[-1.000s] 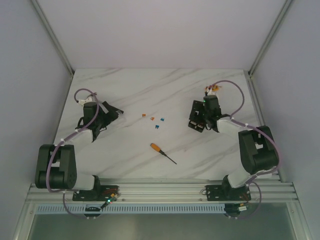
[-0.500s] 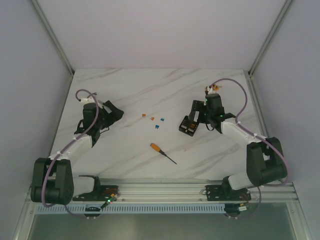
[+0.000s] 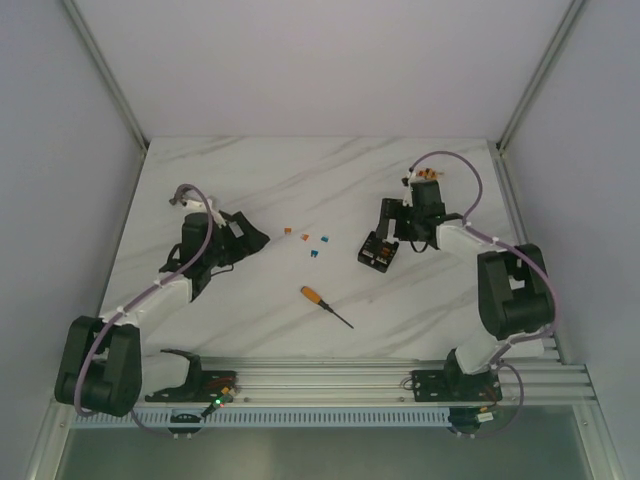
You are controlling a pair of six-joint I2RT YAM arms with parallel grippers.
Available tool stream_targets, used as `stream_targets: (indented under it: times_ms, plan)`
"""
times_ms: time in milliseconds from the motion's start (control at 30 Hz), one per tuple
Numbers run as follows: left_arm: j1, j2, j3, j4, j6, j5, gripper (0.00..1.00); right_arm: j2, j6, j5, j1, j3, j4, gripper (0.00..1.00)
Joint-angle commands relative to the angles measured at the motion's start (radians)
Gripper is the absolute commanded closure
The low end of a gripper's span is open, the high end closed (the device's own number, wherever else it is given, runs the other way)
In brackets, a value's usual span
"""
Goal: Snap on the fuse box
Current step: Adjust the fuse box base at the center of the board.
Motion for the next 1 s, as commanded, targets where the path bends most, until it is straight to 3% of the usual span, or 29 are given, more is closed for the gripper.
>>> stream_targets:
  times_ms: [0, 167, 500, 800, 967]
  plan:
    - [-0.032, -0.002, -0.005, -0.013, -0.011, 0.019, 0.00, 0.049, -0.065, -0.143, 0.002, 0.040, 0.011, 0.06]
    - [-0.058, 0.029, 0.011, -0.013, -0.004, 0.024, 0.00, 0.043, -0.080, -0.233, 0.012, 0.004, -0.010, 0.08]
    - [-0.095, 0.064, 0.039, -0.013, 0.002, 0.042, 0.00, -0.049, -0.035, -0.262, 0.108, -0.099, -0.081, 0.10]
    - [-0.109, 0.072, 0.048, -0.013, -0.004, 0.049, 0.00, -0.126, 0.017, -0.233, 0.204, -0.131, -0.089, 0.10]
    - [-0.110, 0.073, 0.052, -0.013, -0.003, 0.051, 0.00, -0.175, -0.019, -0.070, 0.219, -0.071, -0.158, 0.10]
